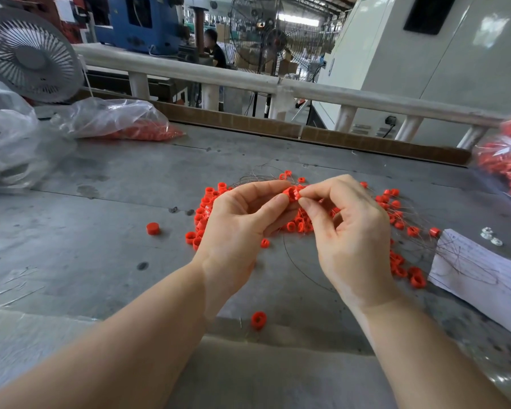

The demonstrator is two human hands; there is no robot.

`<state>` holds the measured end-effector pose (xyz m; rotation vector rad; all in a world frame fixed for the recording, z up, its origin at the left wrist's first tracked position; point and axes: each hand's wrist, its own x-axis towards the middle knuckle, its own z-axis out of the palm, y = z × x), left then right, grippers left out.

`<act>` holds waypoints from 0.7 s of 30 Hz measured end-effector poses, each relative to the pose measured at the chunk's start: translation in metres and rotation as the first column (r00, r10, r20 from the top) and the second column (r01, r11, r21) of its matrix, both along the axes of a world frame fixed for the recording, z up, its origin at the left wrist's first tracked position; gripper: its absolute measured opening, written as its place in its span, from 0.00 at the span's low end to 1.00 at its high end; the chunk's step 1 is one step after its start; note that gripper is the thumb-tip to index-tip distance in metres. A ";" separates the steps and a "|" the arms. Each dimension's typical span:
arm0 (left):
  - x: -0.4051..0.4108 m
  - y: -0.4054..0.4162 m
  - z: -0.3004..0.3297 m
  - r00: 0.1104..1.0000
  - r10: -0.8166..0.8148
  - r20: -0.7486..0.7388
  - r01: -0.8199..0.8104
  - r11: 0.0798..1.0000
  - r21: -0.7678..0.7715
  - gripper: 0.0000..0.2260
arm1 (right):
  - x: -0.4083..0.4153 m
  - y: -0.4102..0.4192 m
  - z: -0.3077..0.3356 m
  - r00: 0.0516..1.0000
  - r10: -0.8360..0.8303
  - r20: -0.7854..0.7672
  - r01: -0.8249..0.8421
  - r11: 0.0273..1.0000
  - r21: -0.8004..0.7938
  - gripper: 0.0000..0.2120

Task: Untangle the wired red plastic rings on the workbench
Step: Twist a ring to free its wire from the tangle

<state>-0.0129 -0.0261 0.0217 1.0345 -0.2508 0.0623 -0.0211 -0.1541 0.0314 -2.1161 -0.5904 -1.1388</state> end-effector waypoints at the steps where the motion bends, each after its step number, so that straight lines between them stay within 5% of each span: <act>1: 0.000 0.000 0.000 1.000 -0.002 0.008 0.002 1.000 0.010 0.06 | 0.000 0.000 0.000 1.000 0.000 0.009 0.000 1.000 -0.003 0.02; 21: -0.002 0.002 0.000 0.997 0.036 0.065 -0.045 0.990 0.135 0.10 | 0.000 -0.003 0.000 1.000 0.009 0.023 -0.006 0.995 -0.097 0.03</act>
